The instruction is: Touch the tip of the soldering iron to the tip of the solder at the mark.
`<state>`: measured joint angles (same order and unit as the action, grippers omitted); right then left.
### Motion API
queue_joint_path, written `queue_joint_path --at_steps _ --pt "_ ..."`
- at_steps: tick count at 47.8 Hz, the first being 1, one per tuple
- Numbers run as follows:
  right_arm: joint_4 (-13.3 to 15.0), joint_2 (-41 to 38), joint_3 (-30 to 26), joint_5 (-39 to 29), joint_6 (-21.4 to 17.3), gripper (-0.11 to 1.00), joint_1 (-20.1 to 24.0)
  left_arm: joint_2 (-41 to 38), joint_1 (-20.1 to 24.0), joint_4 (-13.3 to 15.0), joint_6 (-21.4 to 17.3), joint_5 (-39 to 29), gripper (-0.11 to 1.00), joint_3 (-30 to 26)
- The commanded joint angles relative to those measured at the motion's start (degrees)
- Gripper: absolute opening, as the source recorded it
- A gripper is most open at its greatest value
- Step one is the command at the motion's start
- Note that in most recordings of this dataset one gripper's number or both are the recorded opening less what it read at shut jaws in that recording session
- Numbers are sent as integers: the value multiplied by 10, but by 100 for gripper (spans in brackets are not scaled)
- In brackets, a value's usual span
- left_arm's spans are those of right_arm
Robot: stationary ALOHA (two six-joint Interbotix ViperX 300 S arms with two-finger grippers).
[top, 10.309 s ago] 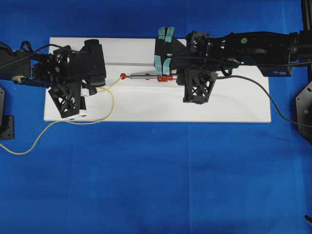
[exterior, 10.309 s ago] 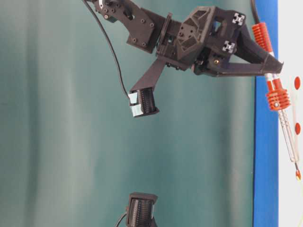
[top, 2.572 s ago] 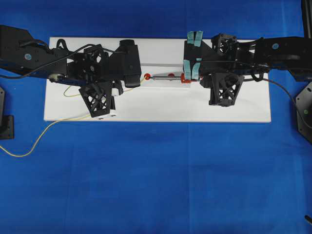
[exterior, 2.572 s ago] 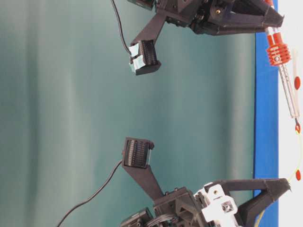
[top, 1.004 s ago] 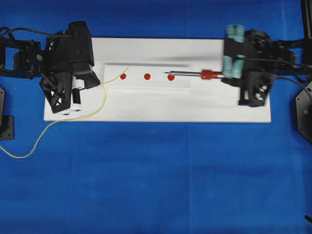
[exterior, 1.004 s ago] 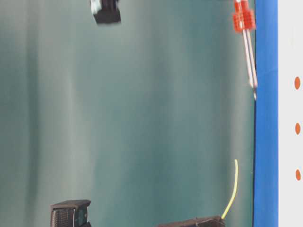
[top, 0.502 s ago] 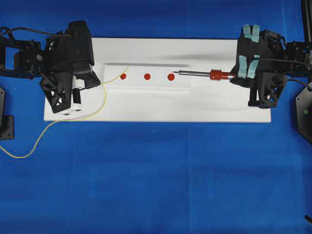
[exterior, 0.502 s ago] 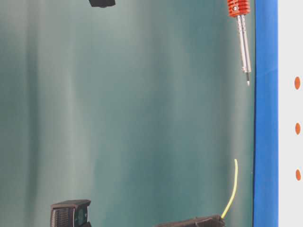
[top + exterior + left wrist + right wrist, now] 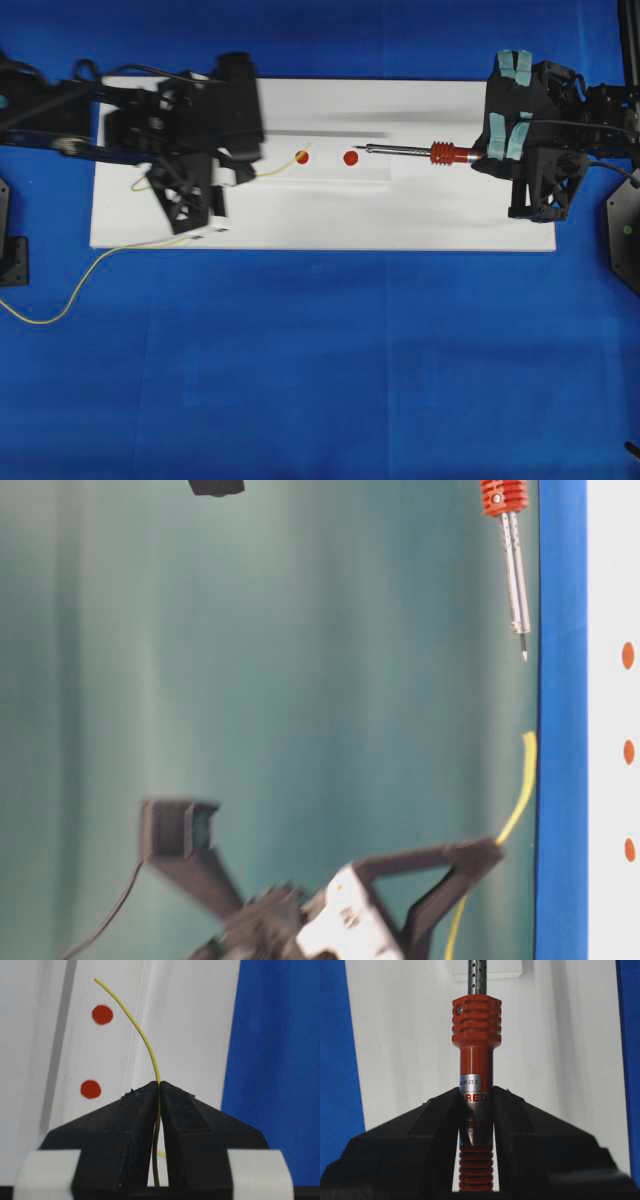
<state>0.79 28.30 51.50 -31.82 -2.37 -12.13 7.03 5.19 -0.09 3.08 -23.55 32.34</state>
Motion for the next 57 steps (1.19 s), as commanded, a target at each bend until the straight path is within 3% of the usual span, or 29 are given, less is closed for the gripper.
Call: queue_joint_path --at_steps 1,21,57 --pt "2 2 -6 4 0 6 -1 -27 -2 -1 -2 4 2 -33" --pt "4 -2 -6 4 0 6 -2 -120 1 -2 -12 18 2 -83" --pt "7 -39 -10 9 0 6 -3 -129 3 -1 -12 34 2 -81"
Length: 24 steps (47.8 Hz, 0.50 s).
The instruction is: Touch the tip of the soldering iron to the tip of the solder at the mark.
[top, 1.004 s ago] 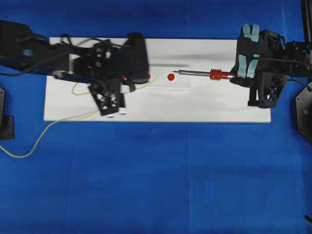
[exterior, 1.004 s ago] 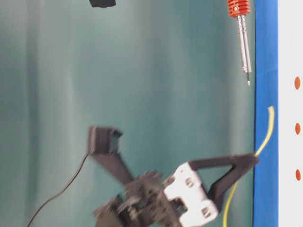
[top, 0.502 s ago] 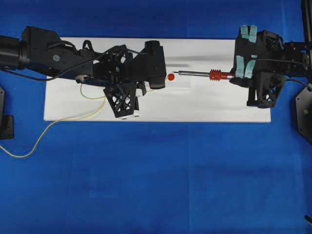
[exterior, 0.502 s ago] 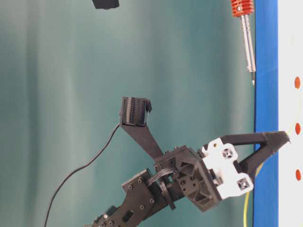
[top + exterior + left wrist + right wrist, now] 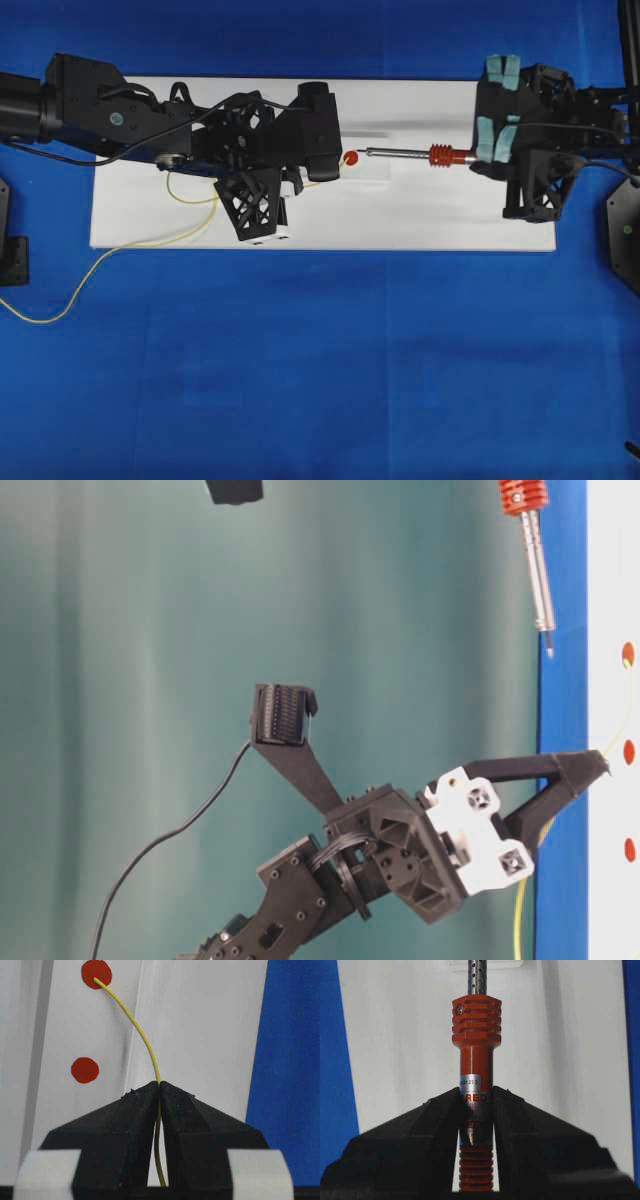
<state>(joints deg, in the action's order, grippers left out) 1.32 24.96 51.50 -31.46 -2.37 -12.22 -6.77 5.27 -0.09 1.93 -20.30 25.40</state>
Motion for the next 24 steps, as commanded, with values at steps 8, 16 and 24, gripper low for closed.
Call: queue_joint_path --at_steps 8,16,24 --pt "2 -33 -17 6 0 6 -3 9 2 -1 0 -1 2 -11" --pt "2 -55 -22 7 0 6 -4 9 2 -2 -1 -4 2 -11" --pt "2 -69 -24 8 0 6 -11 9 1 -1 -2 -4 2 -13"
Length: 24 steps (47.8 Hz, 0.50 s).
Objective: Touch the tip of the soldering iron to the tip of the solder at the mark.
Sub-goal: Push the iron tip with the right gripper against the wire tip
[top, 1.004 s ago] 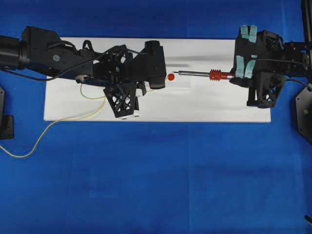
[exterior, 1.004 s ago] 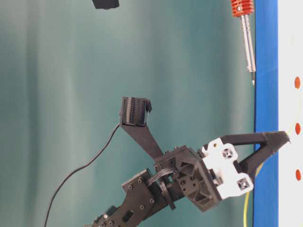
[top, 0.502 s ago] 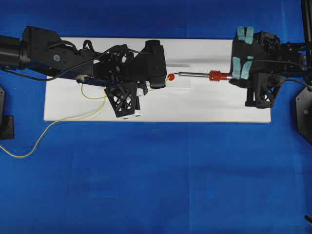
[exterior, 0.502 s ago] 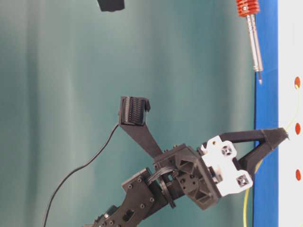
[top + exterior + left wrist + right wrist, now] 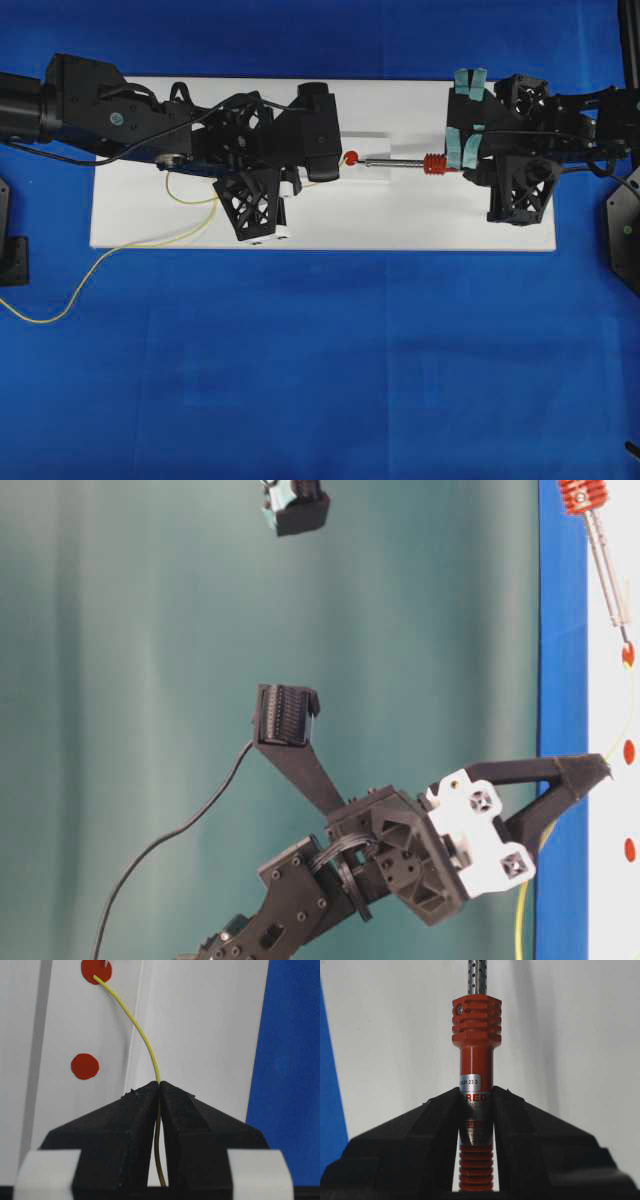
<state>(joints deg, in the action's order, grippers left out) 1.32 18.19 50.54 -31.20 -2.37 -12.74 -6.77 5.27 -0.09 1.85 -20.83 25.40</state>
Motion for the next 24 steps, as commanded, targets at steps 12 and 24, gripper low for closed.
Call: queue_joint_path --at_steps 12,24 --pt "2 -8 -15 11 0 6 -9 8 1 -1 -2 3 2 -14" --pt "2 -8 -16 11 1 6 -10 7 1 -1 -2 3 2 -18"
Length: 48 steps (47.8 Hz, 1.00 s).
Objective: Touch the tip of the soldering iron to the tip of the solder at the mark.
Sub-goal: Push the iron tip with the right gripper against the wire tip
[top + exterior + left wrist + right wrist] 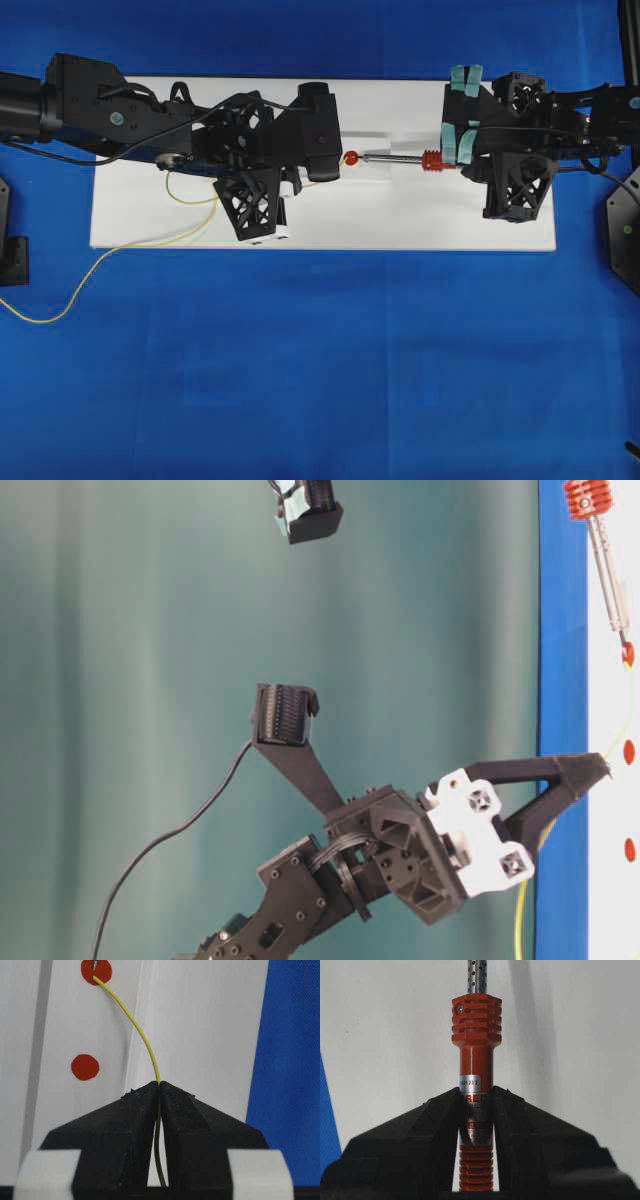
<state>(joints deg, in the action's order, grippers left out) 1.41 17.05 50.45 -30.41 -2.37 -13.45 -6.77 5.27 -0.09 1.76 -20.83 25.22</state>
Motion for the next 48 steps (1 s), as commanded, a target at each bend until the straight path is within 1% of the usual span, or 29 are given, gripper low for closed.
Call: queue_joint_path --at_steps 1,48 --pt "1 4 -15 4 1 6 -2 6 2 -1 -1 3 2 -17" --pt "1 3 -16 4 1 6 -2 5 2 -1 -1 -7 2 -20"
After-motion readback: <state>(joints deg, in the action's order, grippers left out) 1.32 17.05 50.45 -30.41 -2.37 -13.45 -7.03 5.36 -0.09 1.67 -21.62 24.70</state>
